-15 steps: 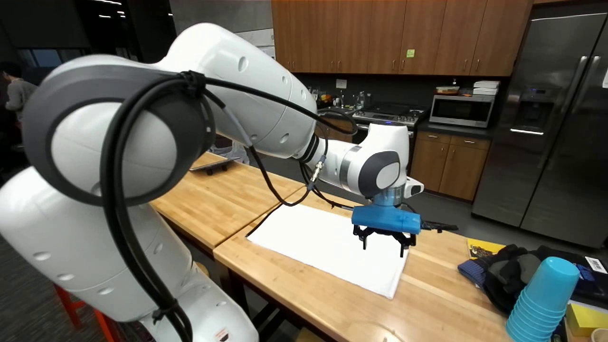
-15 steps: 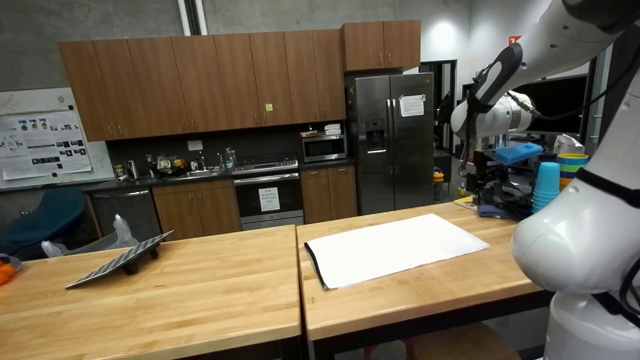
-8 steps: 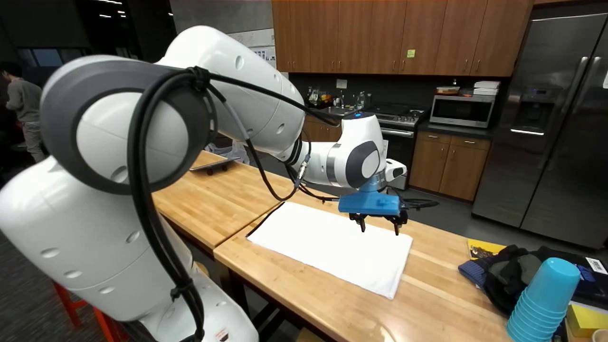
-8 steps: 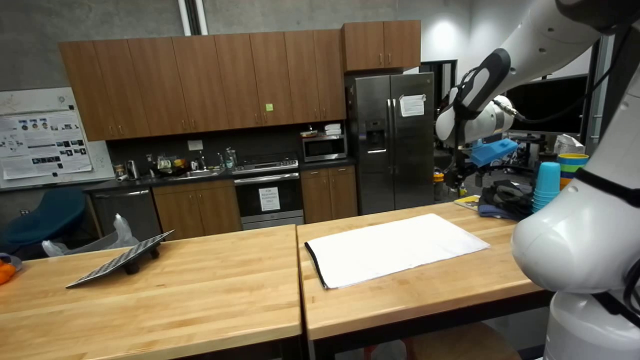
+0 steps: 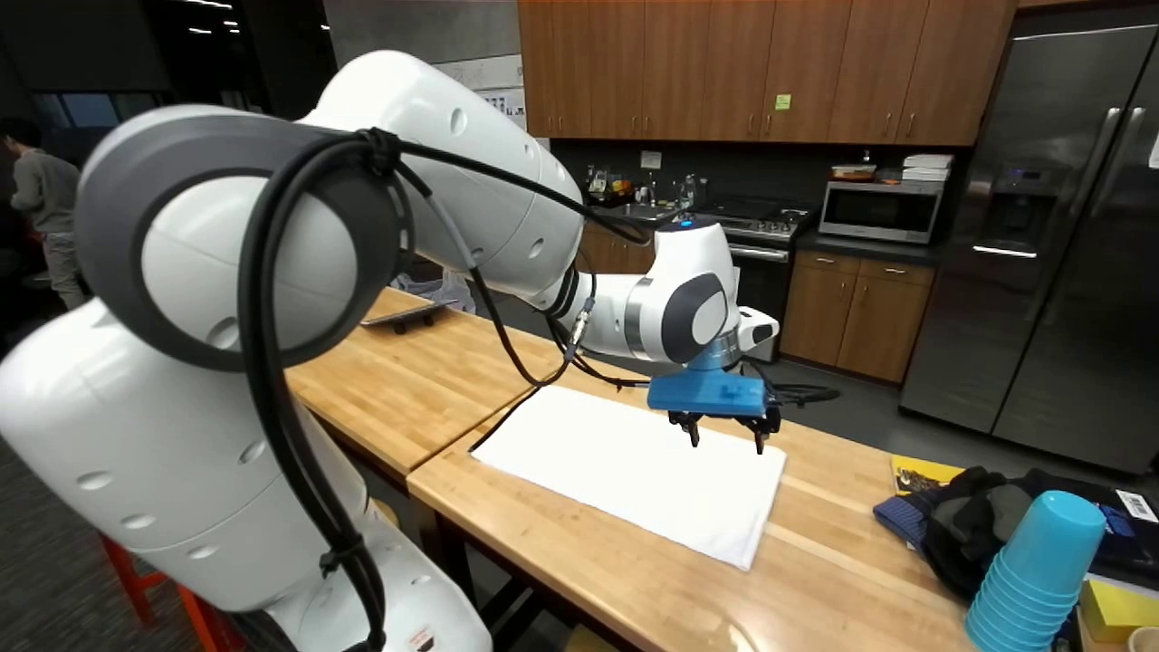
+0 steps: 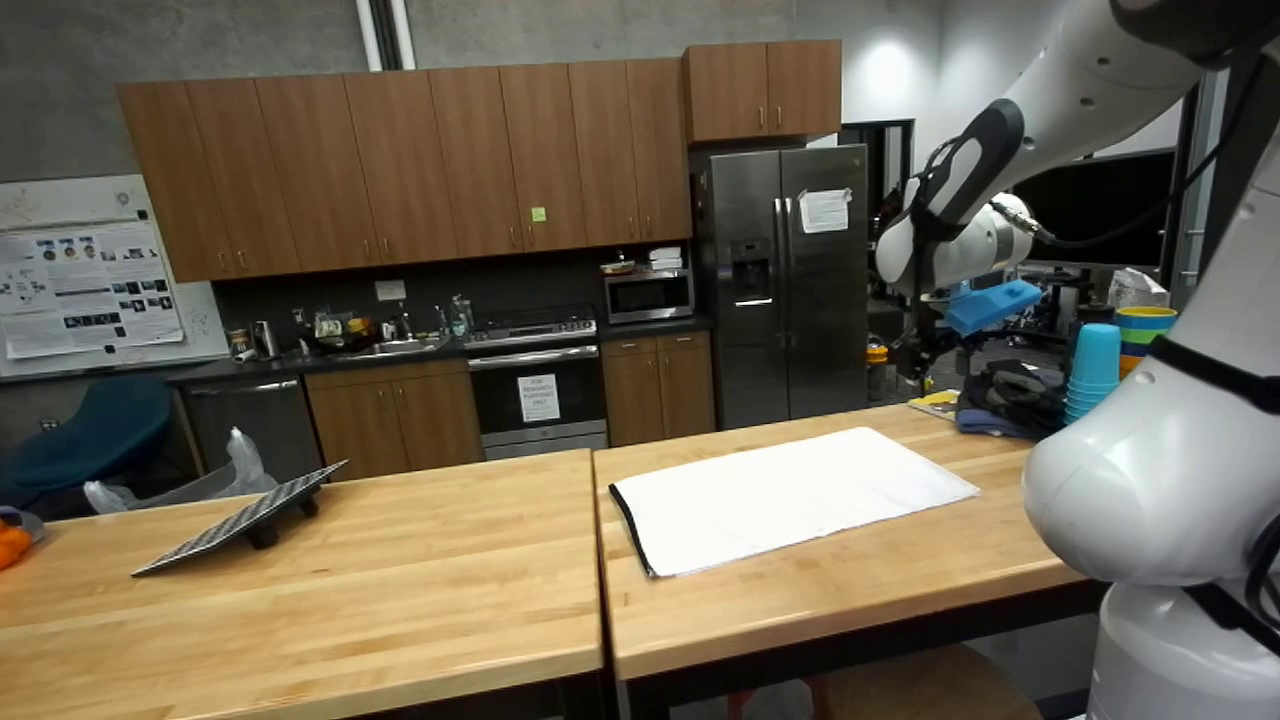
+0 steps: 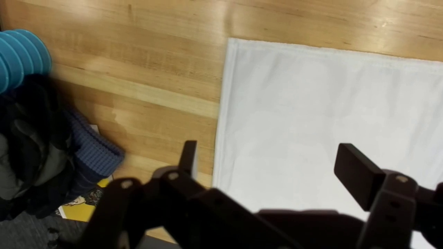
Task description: Fold the white towel in half from right to left.
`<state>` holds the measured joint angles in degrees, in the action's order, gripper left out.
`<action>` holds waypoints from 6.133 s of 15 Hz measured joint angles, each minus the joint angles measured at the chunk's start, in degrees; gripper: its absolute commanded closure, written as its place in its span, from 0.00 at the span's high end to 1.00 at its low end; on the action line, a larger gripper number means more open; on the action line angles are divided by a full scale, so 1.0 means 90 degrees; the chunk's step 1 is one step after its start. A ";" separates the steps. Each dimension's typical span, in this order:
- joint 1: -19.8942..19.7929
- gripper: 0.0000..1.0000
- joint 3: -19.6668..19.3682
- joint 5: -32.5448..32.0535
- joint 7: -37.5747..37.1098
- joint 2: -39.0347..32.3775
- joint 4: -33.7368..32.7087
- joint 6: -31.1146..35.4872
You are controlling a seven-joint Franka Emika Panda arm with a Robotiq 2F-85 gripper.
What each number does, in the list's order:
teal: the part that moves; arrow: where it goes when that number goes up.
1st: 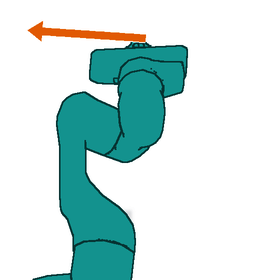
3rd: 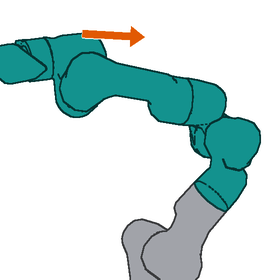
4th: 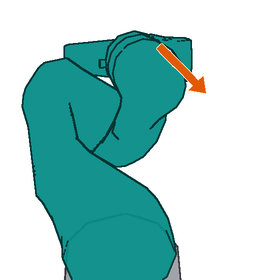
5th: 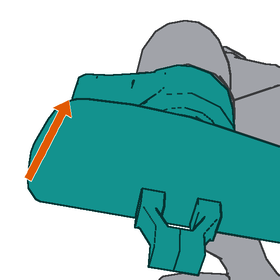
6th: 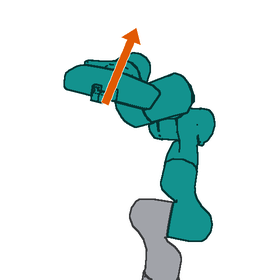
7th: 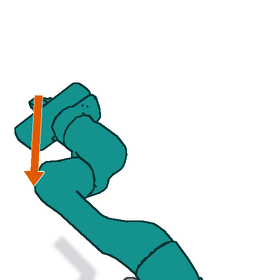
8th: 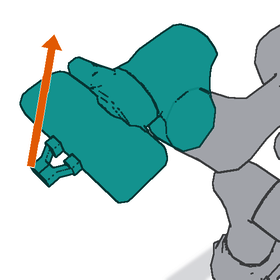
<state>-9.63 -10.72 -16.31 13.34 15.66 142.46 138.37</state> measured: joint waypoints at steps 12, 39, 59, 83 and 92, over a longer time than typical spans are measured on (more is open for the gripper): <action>-0.0448 1.00 -0.0181 0.0080 -0.0266 -0.1611 -0.0627 0.1442; -0.0641 1.00 0.0006 0.1479 0.0773 -0.3507 -0.2105 0.0492; -0.0795 1.00 0.0024 0.1702 0.0390 -0.3819 -0.1728 0.1224; -0.0802 0.62 0.0259 0.2107 0.0362 -0.4018 -0.1739 0.1533; -0.0797 0.01 0.0356 0.2107 0.0362 -0.3939 -0.1772 0.1601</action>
<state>-16.81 -7.52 2.65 16.60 -19.79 126.51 152.78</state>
